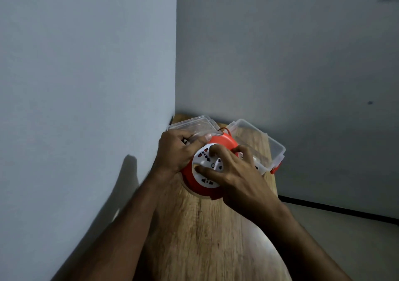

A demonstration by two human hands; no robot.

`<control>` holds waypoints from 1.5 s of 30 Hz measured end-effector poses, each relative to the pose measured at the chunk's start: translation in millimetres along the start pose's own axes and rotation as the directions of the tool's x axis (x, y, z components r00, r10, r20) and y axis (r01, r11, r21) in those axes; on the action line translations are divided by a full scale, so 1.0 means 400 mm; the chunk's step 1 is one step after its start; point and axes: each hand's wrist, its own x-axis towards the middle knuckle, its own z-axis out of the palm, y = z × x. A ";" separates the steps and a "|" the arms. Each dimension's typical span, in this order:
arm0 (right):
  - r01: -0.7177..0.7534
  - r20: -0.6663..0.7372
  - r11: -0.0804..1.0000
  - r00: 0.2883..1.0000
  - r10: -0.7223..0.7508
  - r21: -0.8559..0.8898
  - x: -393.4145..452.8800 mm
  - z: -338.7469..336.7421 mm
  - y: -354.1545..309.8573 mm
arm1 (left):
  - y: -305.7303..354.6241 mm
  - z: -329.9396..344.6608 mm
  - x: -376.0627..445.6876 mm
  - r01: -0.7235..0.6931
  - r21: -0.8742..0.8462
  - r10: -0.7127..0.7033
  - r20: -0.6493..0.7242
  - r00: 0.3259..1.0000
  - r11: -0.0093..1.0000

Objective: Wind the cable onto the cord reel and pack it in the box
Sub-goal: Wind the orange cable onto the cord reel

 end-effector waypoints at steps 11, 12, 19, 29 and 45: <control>-0.220 -0.113 0.947 0.961 0.251 0.234 0.018 0.047 -0.022 | 0.003 0.005 -0.001 0.005 0.028 -0.004 -0.008 1.000 1.000; -0.245 -0.115 0.937 0.953 0.280 0.249 0.017 0.054 -0.027 | 0.002 0.006 -0.001 0.010 0.037 -0.009 -0.011 1.000 0.999; -0.517 -0.082 0.774 0.811 0.580 0.365 0.048 0.056 -0.064 | 0.003 0.029 -0.011 0.130 -0.005 -0.130 -0.089 0.987 0.991; -0.025 -0.086 0.997 0.996 0.031 0.068 0.004 -0.002 -0.032 | -0.005 -0.009 0.006 0.050 -0.026 -0.050 0.004 0.999 0.998; -0.202 -0.076 0.954 0.972 0.223 0.223 0.028 0.039 -0.022 | -0.002 0.006 -0.002 0.002 0.011 -0.002 -0.020 1.000 1.000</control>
